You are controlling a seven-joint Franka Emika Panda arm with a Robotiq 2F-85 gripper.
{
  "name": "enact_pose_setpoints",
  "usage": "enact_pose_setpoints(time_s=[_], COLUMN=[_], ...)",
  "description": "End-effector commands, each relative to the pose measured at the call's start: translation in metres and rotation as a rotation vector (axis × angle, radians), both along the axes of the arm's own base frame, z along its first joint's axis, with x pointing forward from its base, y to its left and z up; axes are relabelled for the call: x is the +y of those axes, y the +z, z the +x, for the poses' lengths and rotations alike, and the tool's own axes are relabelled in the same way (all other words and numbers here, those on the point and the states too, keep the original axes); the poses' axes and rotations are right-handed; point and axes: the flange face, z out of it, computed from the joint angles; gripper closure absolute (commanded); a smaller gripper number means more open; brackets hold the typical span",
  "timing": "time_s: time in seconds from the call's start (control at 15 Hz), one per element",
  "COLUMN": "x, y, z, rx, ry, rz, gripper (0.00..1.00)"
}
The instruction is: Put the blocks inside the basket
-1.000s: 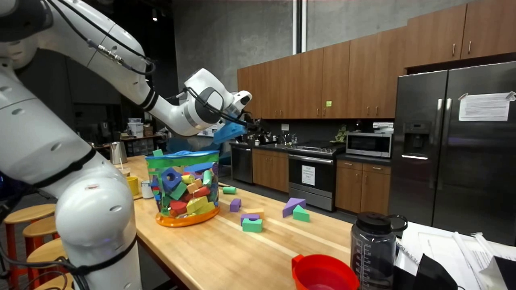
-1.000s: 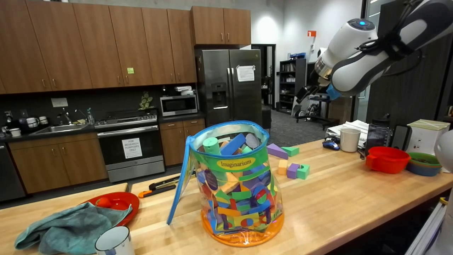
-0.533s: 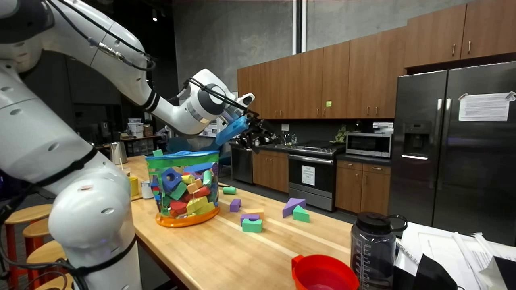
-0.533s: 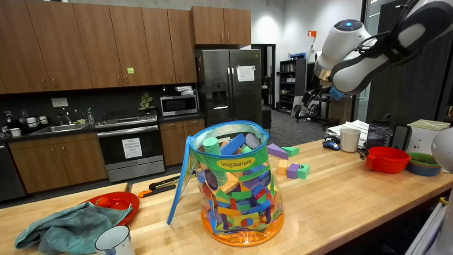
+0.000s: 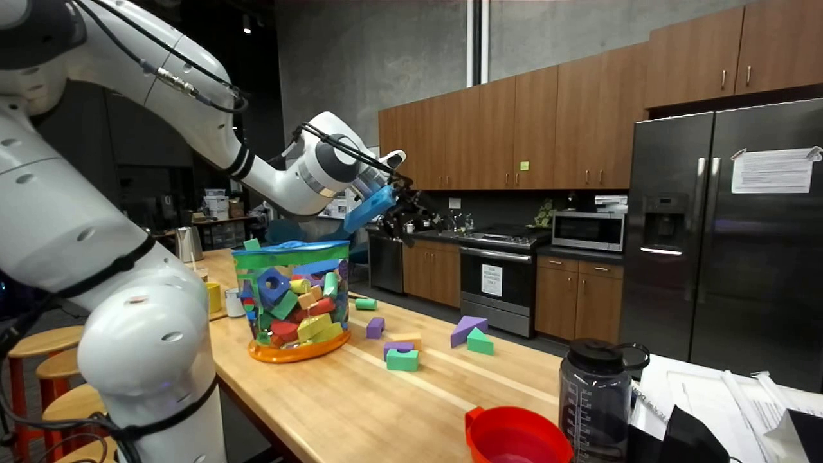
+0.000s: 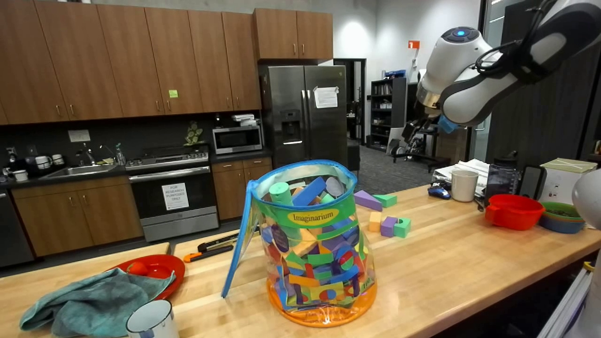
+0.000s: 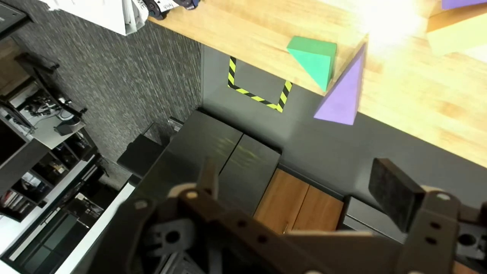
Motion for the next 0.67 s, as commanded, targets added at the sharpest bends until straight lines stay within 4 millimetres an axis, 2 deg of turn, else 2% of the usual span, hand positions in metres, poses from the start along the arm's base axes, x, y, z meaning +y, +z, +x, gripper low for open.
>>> enact_pose_setpoints(time_s=[0.0,0.2,0.33,0.4,0.6], x=[-0.008,-0.014,-0.014,-0.012,-0.009], y=[-0.004,-0.019,-0.035,-0.028,-0.037], z=[-0.004,-0.006,-0.004,-0.011,-0.009], rx=[0.107,0.234,0.304,0.259,0.297], ry=[-0.083,-0.136,-0.113,-0.119,-0.106], rz=[-0.133,-0.253,-0.231,-0.231,-0.221], gripper=[0.0,0.0,0.0,0.0,0.0])
